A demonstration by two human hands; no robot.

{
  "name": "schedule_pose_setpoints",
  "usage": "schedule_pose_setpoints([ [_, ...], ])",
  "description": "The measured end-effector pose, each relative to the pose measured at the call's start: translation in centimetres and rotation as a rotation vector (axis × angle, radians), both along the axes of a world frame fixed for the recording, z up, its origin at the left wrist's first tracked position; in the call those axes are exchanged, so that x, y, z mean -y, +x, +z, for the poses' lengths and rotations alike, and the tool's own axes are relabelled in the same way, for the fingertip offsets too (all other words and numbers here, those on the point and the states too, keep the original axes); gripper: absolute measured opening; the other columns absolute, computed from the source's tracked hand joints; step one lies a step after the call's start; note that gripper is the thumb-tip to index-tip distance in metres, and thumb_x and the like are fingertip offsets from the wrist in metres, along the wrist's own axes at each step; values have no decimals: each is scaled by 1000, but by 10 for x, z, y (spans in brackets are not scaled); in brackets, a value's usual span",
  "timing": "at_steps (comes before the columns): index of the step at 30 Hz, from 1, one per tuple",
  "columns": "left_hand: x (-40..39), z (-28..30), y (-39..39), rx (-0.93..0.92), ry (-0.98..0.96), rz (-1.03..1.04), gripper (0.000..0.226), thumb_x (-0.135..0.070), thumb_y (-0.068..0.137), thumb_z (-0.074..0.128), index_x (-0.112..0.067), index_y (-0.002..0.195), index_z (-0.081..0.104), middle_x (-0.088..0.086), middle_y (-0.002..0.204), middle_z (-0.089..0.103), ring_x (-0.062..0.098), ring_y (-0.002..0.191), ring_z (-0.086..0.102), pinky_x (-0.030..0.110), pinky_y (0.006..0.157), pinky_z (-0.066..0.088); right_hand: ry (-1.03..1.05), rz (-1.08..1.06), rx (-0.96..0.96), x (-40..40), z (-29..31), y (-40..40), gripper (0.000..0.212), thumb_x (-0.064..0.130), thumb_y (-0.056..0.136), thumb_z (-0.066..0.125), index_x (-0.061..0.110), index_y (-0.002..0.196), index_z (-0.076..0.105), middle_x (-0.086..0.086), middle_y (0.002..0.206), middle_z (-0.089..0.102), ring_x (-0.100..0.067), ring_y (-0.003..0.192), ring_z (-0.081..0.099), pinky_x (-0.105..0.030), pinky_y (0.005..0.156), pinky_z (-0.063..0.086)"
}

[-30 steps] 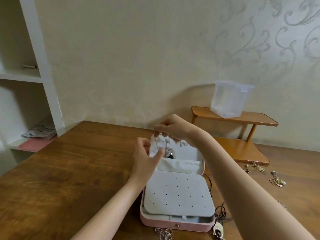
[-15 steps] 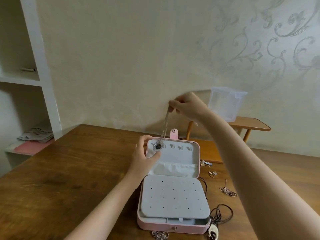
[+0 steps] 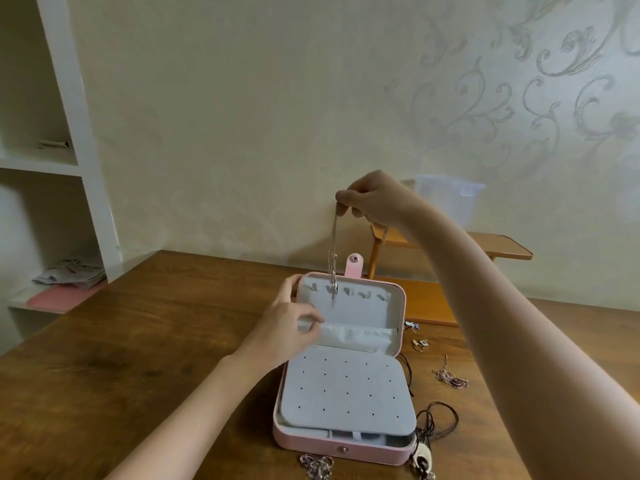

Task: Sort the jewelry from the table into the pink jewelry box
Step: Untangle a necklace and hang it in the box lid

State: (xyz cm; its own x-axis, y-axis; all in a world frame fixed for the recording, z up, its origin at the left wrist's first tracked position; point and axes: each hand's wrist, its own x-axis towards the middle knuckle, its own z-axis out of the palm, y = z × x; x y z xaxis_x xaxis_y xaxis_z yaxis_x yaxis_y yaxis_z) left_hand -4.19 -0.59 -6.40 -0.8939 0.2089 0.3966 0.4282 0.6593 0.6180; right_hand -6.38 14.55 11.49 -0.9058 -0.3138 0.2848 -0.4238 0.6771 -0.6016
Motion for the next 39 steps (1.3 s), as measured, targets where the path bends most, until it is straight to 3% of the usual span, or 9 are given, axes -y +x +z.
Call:
schedule_pose_setpoints([
  [5,4,-7,-1,-64,-155,10,20,-23,84,68,-6,96,67,2,153,14,20,136,31,18,104,28,81,-59,-6,-6,-26,-7,29,21,95,50,13,74,68,3,56,48,-10,43,32,-15,38,27],
  [8,6,-10,-1,-49,-120,29,10,-21,82,69,-13,82,62,4,150,19,19,132,34,11,97,26,71,-75,-20,-15,-42,-8,30,22,95,49,13,72,66,1,57,50,-15,51,35,-22,48,30],
  [11,7,-12,0,-48,-61,20,17,-19,80,72,-24,74,56,0,147,22,14,131,31,4,92,24,16,-92,-16,-27,-54,-9,33,22,95,50,16,65,64,-2,55,49,-15,51,36,-26,52,30],
  [16,6,-9,-1,-65,-10,-3,27,-12,76,75,-28,69,55,1,143,25,8,127,27,24,105,29,11,-161,7,-43,-66,-9,31,20,95,49,4,81,70,0,53,46,-11,44,32,-13,40,26],
  [19,4,-9,-2,-58,-14,4,19,-11,75,75,-21,73,60,-1,142,25,6,125,27,19,101,31,-67,-187,0,-45,-65,-12,32,21,96,48,2,84,70,-10,63,50,-14,48,32,-22,47,28],
  [25,-2,-8,-6,-35,11,14,31,-11,76,73,-32,66,52,-1,141,26,7,122,31,17,94,30,-152,-164,-72,-39,-50,-15,31,20,95,49,12,71,68,-25,71,56,-22,59,39,-24,51,31],
  [29,-2,-6,-3,-31,24,11,30,-10,76,73,-30,65,54,-2,139,27,5,118,31,17,92,30,-130,-158,-50,-37,-48,-15,30,20,95,48,10,75,69,-14,67,49,-14,46,27,-13,35,20],
  [34,2,0,1,-6,19,-44,28,-15,78,72,-34,67,55,-12,128,28,2,116,28,12,93,23,-156,-130,-64,-29,-43,-15,30,20,96,48,7,81,70,-1,54,43,-12,45,27,-12,35,20],
  [39,3,0,4,97,20,-98,24,-18,82,69,-34,71,54,-13,122,30,5,115,30,21,98,27,-156,-99,-47,-21,-44,-13,30,20,96,48,6,83,71,-8,61,46,-12,45,26,-12,35,22],
])
